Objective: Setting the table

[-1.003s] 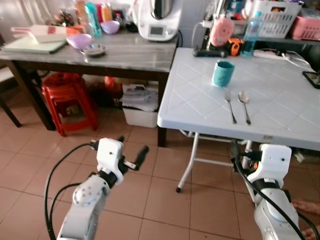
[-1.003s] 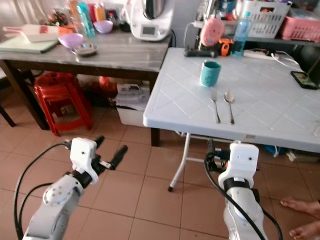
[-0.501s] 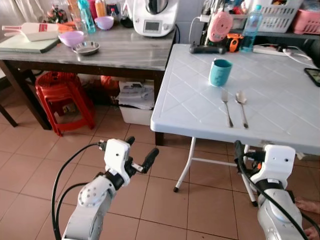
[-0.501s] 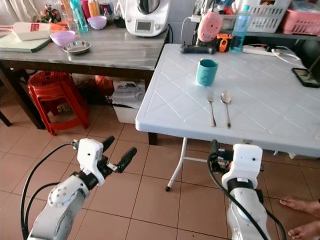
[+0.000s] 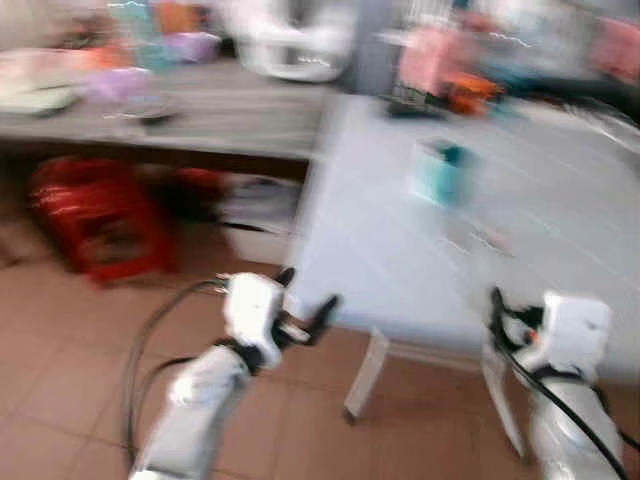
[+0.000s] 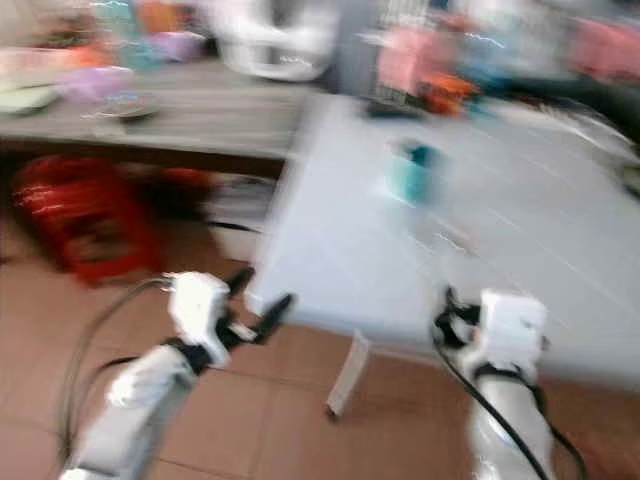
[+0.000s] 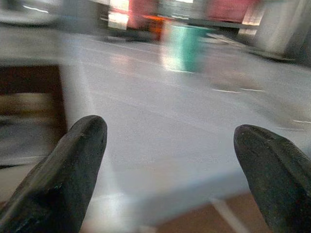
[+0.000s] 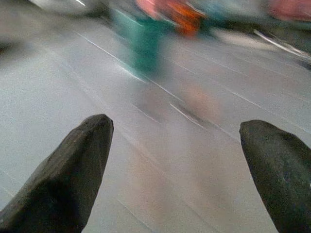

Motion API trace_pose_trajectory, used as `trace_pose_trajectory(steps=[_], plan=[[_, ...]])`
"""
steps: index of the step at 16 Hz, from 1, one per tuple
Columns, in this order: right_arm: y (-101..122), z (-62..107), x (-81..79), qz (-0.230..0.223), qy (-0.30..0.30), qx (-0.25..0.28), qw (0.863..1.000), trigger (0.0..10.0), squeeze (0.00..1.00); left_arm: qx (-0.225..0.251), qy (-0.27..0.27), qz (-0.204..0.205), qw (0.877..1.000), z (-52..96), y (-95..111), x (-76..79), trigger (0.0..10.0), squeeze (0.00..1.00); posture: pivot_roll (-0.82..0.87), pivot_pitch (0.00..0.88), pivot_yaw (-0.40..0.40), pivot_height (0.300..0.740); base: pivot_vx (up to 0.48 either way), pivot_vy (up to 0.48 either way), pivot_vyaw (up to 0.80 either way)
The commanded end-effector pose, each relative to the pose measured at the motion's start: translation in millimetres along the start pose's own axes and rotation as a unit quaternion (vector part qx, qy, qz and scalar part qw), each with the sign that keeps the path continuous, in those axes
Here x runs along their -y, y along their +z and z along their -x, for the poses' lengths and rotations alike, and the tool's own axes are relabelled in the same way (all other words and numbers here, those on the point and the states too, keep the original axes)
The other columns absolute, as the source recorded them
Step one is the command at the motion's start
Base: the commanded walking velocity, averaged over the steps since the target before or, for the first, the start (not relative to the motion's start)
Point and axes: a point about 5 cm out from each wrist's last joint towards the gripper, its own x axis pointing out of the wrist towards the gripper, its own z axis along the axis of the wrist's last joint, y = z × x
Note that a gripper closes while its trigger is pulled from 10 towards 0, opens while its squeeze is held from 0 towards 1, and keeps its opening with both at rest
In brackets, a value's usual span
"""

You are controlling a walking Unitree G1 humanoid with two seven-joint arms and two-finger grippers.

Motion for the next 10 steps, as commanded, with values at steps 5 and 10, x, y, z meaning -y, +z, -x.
trace_pose_trajectory(steps=[5,10], plan=[[-3.7,8.2,7.6,0.008,-0.009,-0.006,1.000,10.0,0.00,-0.003,0.004,0.006,1.000,-5.7,-0.6,3.2,10.0,0.00,-0.06,0.020,0.018,0.740,0.064,0.000,0.00],[-4.6,8.3,6.6,0.005,-0.009,-0.008,1.000,10.0,0.00,-0.018,0.001,0.000,1.000,-4.2,-4.4,2.4,10.0,0.00,-0.06,0.021,0.018,0.740,0.000,0.000,0.00]])
